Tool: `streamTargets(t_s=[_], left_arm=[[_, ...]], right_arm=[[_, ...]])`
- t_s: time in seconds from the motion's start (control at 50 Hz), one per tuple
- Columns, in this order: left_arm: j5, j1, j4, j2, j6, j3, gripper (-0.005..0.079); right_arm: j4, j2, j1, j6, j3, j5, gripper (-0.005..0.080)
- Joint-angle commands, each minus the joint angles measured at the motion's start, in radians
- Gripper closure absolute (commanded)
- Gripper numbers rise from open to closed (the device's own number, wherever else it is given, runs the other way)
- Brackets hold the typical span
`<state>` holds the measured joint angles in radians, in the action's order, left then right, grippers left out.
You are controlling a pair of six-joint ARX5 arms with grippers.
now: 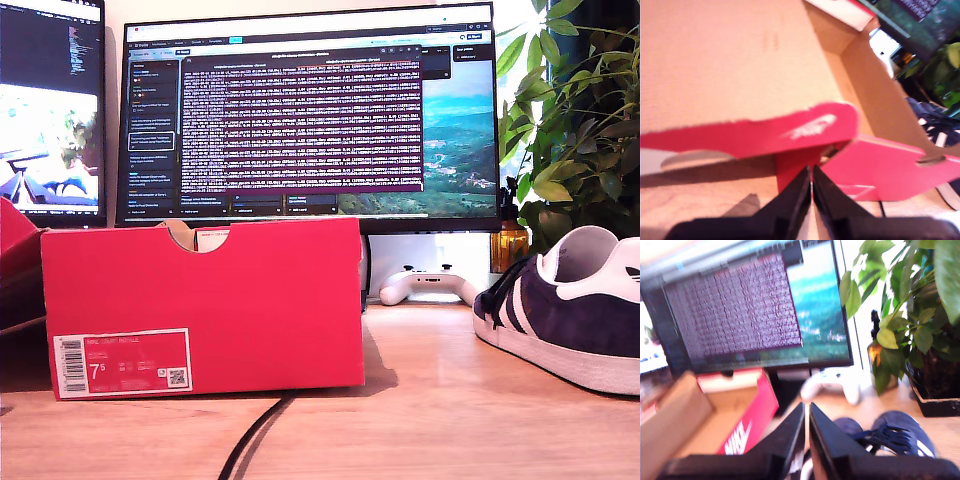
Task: Pack the blue shoes by picking the first shoe and placing it inside the red shoebox, left side, then picking and rotating the second shoe and placing it in the shoebox
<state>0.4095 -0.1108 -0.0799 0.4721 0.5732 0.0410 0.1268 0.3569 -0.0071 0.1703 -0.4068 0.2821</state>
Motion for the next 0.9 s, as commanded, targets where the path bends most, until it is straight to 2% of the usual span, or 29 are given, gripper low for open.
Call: streamTargets(t_s=[0.0,0.18,0.42,0.58,0.7,0.78,0.88], left_arm=[[0.002,-0.004,-0.067,0.066,-0.004,-0.024,0.0764],[0.018,-0.016,-0.27,0.265,0.003,-0.024,0.0764],[0.017,-0.102,-0.531,0.5,0.034,-0.024,0.0764],[0.0,-0.156,-0.68,0.631,0.061,-0.023,0.0764],[0.0,-0.174,-0.722,0.694,0.083,-0.019,0.0764],[0.0,-0.175,-0.722,0.717,0.082,-0.019,0.0764],[0.0,-0.175,-0.722,0.727,0.081,-0.019,0.0764]], right_arm=[[0.058,0.047,-0.006,-0.068,-0.076,0.008,0.0755],[0.315,0.191,0.003,-0.145,-0.286,0.006,0.0755],[0.607,0.395,0.049,-0.153,-0.508,0.003,0.0755],[0.671,0.508,0.116,-0.178,-0.556,0.002,0.0753],[0.671,0.59,0.162,-0.166,-0.558,-0.005,0.0745],[0.671,0.648,0.19,-0.167,-0.558,-0.01,0.0671],[0.672,0.726,0.224,-0.167,-0.563,-0.041,0.0489]])
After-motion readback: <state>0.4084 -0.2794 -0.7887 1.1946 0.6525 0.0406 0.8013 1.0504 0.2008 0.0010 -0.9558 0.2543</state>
